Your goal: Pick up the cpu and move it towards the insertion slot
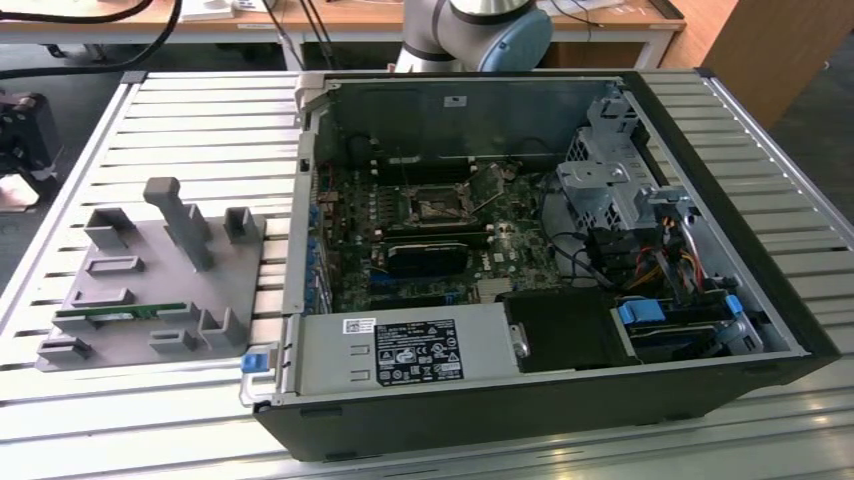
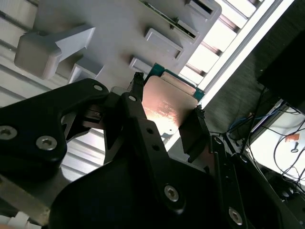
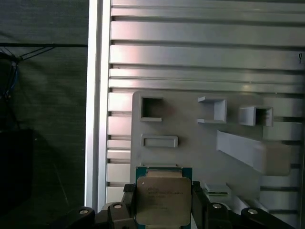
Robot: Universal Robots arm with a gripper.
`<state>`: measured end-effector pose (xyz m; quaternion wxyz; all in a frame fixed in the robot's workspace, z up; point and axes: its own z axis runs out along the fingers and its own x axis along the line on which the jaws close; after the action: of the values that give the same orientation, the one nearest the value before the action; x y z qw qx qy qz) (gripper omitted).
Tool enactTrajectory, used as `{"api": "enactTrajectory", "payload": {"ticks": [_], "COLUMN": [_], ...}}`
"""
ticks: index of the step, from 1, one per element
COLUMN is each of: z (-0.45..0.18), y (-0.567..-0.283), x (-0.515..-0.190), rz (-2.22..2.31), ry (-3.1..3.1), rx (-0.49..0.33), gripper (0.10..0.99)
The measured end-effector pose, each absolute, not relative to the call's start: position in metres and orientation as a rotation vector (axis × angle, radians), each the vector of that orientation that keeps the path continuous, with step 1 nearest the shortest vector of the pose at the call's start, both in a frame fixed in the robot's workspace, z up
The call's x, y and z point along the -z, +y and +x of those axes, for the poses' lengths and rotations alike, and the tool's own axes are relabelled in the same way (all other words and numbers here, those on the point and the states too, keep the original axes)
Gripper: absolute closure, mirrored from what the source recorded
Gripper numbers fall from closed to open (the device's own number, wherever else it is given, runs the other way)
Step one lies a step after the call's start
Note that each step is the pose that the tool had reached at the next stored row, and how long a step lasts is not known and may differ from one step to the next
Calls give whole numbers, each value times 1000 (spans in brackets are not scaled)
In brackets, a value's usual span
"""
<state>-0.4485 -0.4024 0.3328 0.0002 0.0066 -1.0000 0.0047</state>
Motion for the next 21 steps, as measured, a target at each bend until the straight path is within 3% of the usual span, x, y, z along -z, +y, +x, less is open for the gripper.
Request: {"api": "enactTrajectory", "payload": {"ticks": [21], "z": [-449], "y": [-402], "x": [-389], "rz": [18], "ry": [-3141], "rx": [-15], "gripper": [541]}}
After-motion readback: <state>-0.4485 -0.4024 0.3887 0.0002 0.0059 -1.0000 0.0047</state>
